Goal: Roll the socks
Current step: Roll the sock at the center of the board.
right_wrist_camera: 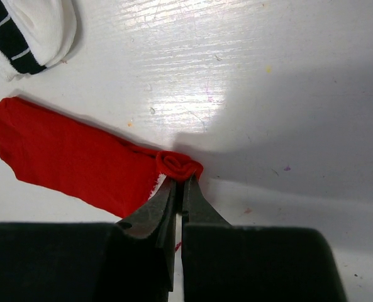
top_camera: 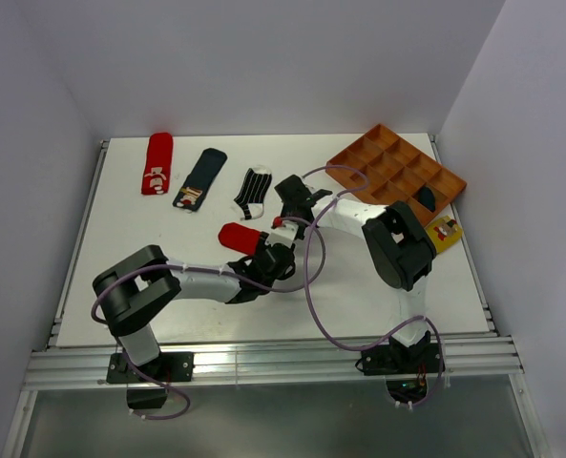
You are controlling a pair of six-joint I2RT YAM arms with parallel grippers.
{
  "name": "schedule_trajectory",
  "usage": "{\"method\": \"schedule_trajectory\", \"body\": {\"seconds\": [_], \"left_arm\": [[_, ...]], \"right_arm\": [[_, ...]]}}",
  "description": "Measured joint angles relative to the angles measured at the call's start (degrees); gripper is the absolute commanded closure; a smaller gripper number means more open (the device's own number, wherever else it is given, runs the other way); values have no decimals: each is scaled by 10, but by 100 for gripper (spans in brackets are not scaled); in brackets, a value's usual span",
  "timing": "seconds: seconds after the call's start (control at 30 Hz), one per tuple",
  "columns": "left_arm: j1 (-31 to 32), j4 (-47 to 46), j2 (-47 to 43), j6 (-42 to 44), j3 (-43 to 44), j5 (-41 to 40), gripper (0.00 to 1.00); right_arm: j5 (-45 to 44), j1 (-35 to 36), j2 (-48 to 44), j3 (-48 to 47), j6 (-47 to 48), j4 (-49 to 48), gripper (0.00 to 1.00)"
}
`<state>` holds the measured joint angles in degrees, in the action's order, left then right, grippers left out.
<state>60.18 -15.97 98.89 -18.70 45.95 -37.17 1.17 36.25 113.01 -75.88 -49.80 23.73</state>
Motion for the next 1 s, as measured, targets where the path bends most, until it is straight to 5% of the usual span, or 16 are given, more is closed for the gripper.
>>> {"method": "schedule_trajectory", "body": {"seconds": [0.6,0.8,0.83,1.0], "left_arm": [[10,24,67,0,50,-70,60],[11,53,81,-24,62,-93,91],[11,57,81,-27,64,-94,99],[10,69,77,-35,66,-85,99]], "right_arm": [[10,-2,2,0,0,-4,100],[16,-3,2,0,0,-7,100],[18,-3,2,0,0,-9,98],[29,-5,1,6,1,-28,73]]}}
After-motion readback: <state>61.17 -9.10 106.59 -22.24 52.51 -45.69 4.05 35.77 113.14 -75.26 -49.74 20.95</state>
